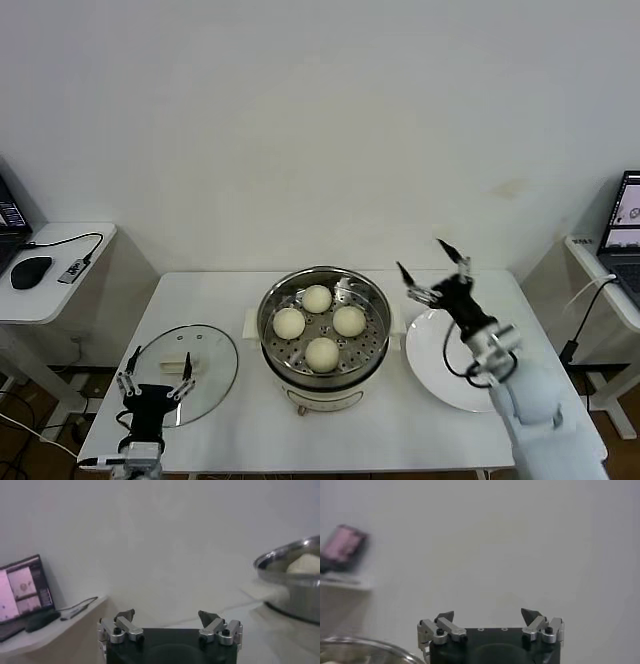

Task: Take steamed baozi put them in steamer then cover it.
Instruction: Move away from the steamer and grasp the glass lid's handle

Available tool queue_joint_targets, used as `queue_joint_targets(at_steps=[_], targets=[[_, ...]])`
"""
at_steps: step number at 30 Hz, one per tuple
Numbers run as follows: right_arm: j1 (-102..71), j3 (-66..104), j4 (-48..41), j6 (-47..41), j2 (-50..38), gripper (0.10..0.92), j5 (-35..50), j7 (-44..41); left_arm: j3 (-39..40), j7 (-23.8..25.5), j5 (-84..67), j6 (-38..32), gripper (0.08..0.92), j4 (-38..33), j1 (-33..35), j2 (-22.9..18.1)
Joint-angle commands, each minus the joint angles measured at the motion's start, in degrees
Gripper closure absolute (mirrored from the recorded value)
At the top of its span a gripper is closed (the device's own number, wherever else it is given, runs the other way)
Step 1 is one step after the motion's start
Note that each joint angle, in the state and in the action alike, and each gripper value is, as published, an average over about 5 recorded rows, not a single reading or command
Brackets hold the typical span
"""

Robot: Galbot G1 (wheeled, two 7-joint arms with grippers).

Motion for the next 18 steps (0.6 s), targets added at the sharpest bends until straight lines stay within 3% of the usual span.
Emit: queue_joint_targets(at_steps=[1, 7, 18], targets=[[-20.0, 20.9, 3.1, 2.3, 12.2, 0.203, -3.5, 2.0, -6.7, -1.9, 36.7, -4.2, 0.177, 5.4, 8.0, 4.4], [-19.6, 25.4, 1.6, 1.8, 12.0, 0.203, -1.6, 6.5, -9.8, -2.0, 48.5, -6.0, 0.177, 8.6, 11.2, 7.3], [-19.1, 26.0, -1.5, 2.5, 13.0, 0.203, -2.1, 8.3, -5.2, -0.2, 57.2, -6.5, 0.177, 18.6, -1.6, 7.8]])
